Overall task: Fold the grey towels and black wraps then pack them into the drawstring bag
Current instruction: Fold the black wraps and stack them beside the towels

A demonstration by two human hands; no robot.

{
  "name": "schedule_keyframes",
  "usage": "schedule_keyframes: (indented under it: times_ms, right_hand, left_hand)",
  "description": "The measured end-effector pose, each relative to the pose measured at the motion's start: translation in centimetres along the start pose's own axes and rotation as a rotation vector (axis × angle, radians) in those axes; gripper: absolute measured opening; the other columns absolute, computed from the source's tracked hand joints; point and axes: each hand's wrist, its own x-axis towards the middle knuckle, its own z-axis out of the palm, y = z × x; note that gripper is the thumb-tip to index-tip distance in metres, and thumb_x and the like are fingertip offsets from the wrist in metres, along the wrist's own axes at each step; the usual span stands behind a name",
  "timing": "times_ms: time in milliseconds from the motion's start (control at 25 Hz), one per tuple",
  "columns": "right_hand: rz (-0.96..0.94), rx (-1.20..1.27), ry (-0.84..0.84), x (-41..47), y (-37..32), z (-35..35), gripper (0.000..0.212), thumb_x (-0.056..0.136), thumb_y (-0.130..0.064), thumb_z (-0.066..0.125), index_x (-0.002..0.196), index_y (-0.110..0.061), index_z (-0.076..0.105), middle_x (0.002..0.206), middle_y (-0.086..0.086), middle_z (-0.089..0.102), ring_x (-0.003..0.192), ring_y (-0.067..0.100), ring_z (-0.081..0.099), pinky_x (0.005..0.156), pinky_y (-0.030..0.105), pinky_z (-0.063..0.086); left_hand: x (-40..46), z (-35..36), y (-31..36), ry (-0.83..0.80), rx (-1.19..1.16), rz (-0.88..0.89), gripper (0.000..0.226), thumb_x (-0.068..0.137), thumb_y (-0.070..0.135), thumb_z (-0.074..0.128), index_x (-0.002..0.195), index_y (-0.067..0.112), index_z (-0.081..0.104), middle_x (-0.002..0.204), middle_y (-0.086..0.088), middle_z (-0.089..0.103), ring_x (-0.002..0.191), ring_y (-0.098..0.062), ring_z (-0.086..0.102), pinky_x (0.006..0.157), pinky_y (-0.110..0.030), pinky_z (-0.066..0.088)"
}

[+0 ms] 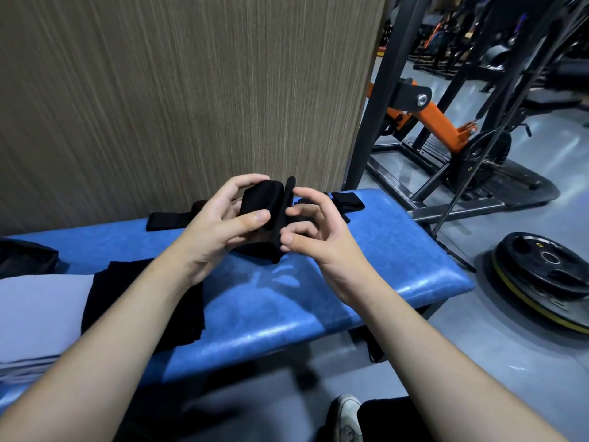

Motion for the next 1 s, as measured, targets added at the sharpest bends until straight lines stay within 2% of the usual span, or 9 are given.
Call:
schedule_keyframes:
  times_ms: [200, 320, 400, 520, 680, 760, 880, 920, 1000]
  right_hand:
    - [-0.044, -0.292, 0.068, -0.1, 0.3, 0.2, 0.061, 0.075, -0.008, 0.082, 0.127, -0.031, 0.059, 0.123, 0.013, 0.046, 0.09, 0.016, 0.053, 0.091, 0.04, 0.053]
    - [-0.061, -0.397, 0.111, -0.1, 0.4, 0.3, 0.063, 0.075, -0.016, 0.086, 0.126, -0.041, 0.058, 0.128, 0.0, 0.041, 0.101, 0.008, 0.053, 0.093, 0.027, 0.051]
    - [-0.061, -0.416, 0.112, 0.1, 0.7, 0.1, 0.065, 0.074, -0.021, 0.087, 0.126, -0.044, 0.057, 0.135, -0.005, 0.039, 0.115, 0.003, 0.053, 0.102, 0.031, 0.049]
    - [-0.058, -0.44, 0.081, 0.2, 1.2, 0.0, 0.069, 0.071, -0.028, 0.087, 0.128, -0.047, 0.054, 0.14, -0.008, 0.043, 0.135, 0.011, 0.044, 0.113, 0.042, 0.04]
    - [-0.043, -0.478, 0.089, 0.2, 1.3, 0.2, 0.074, 0.072, -0.023, 0.088, 0.132, -0.047, 0.051, 0.138, -0.009, 0.047, 0.134, 0.007, 0.044, 0.114, 0.041, 0.04]
    - [-0.064, -0.465, 0.112, 0.4, 1.5, 0.2, 0.072, 0.071, -0.024, 0.086, 0.131, -0.045, 0.051, 0.138, -0.006, 0.051, 0.133, 0.012, 0.046, 0.112, 0.043, 0.041]
    - [-0.05, -0.311, 0.147, 0.4, 1.3, 0.1, 0.064, 0.079, -0.013, 0.08, 0.132, -0.035, 0.052, 0.132, 0.0, 0.058, 0.118, 0.014, 0.06, 0.1, 0.042, 0.051]
    - [-0.028, -0.242, 0.146, 0.3, 1.1, 0.1, 0.059, 0.083, -0.006, 0.076, 0.132, -0.03, 0.053, 0.126, 0.002, 0.061, 0.103, 0.015, 0.066, 0.087, 0.039, 0.056]
    - [0.001, -0.18, 0.132, 0.1, 0.7, 0.1, 0.049, 0.087, 0.003, 0.069, 0.126, -0.022, 0.056, 0.107, 0.007, 0.064, 0.074, 0.024, 0.061, 0.06, 0.039, 0.053]
  left_hand:
    - [-0.2, 0.8, 0.0, -0.009, -0.04, 0.008, 0.052, 0.083, 0.009, 0.064, 0.132, 0.022, 0.05, 0.109, 0.005, 0.066, 0.095, -0.012, 0.066, 0.072, -0.024, 0.055]
    - [-0.2, 0.7, 0.0, -0.029, -0.043, 0.013, 0.056, 0.078, 0.007, 0.07, 0.128, 0.025, 0.051, 0.112, 0.006, 0.064, 0.1, -0.012, 0.065, 0.074, -0.025, 0.055]
    - [-0.2, 0.7, 0.0, -0.031, -0.016, 0.005, 0.058, 0.073, 0.011, 0.077, 0.123, 0.027, 0.053, 0.112, 0.004, 0.063, 0.1, -0.012, 0.064, 0.075, -0.027, 0.055]
    - [-0.1, 1.1, -0.6, 0.044, 0.005, 0.03, 0.047, 0.074, 0.008, 0.077, 0.113, 0.023, 0.055, 0.098, 0.004, 0.062, 0.091, -0.012, 0.062, 0.07, -0.027, 0.055]
    - [0.2, 1.3, -1.4, 0.157, 0.125, 0.092, 0.037, 0.074, 0.008, 0.078, 0.102, 0.021, 0.058, 0.092, 0.004, 0.06, 0.086, -0.01, 0.057, 0.07, -0.026, 0.051]
    - [0.3, 1.2, -1.5, 0.196, 0.158, 0.094, 0.035, 0.074, 0.008, 0.078, 0.099, 0.021, 0.058, 0.09, 0.002, 0.058, 0.084, -0.012, 0.055, 0.07, -0.029, 0.049]
    - [0.4, 0.8, -1.6, 0.249, 0.153, 0.083, 0.032, 0.074, 0.008, 0.077, 0.096, 0.023, 0.058, 0.088, 0.0, 0.057, 0.081, -0.014, 0.052, 0.069, -0.034, 0.046]
    - [0.4, 0.7, -1.7, 0.266, 0.151, 0.078, 0.031, 0.075, 0.008, 0.076, 0.096, 0.023, 0.058, 0.086, 0.0, 0.057, 0.081, -0.014, 0.052, 0.068, -0.034, 0.046]
    - [0.5, 0.5, -2.0, 0.289, 0.171, 0.065, 0.03, 0.077, 0.006, 0.075, 0.096, 0.021, 0.057, 0.085, 0.002, 0.057, 0.08, -0.013, 0.053, 0.068, -0.032, 0.047]
